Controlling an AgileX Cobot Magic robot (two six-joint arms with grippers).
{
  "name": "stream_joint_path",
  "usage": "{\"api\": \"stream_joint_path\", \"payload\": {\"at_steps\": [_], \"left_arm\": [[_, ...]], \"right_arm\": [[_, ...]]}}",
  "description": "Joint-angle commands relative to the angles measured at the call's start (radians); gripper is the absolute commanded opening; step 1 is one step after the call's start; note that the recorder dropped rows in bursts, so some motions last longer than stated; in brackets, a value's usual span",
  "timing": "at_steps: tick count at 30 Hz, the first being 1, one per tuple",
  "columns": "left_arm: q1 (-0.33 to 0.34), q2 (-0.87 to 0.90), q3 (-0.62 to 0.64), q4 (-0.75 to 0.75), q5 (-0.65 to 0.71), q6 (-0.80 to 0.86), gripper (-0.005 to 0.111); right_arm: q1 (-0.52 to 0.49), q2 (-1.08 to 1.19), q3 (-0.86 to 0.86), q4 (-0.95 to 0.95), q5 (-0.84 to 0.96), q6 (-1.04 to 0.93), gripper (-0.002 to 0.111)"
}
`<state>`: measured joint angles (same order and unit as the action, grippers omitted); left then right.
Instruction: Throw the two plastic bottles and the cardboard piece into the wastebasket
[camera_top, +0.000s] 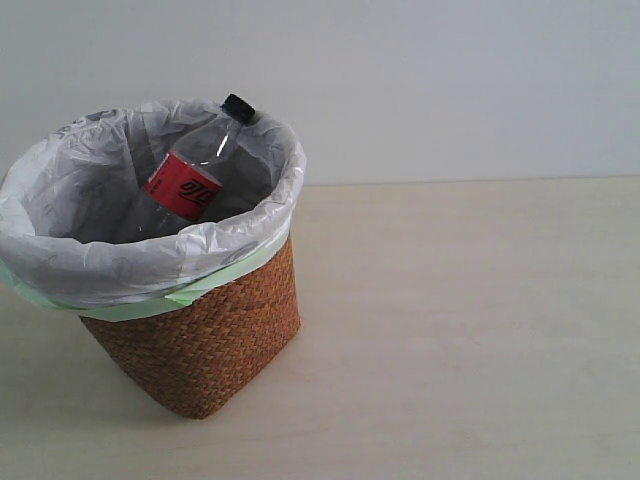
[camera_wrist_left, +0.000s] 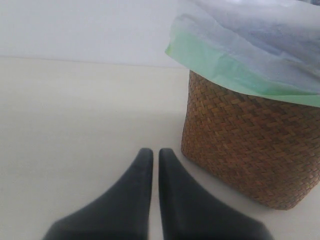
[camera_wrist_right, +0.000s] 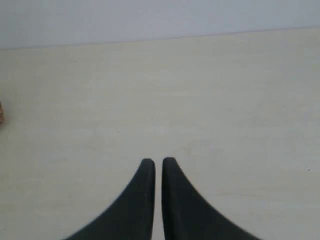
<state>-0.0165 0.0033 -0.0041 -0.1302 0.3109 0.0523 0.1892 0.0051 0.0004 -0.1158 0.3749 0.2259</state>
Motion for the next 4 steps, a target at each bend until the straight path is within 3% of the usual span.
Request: {"api": "stream_joint_path", "payload": {"at_steps": [1,4], "left_arm": [[0.001,-0.003,0.004,0.003,-0.001,-0.008,0.004],[0.001,-0.003,0.004,0.003,-0.001,-0.008,0.004]], "right_arm": [[0.002,-0.005,0.000,-0.002,-0.006,0.000,0.001],[0.002,-0.005,0.000,-0.002,-0.006,0.000,0.001]]}}
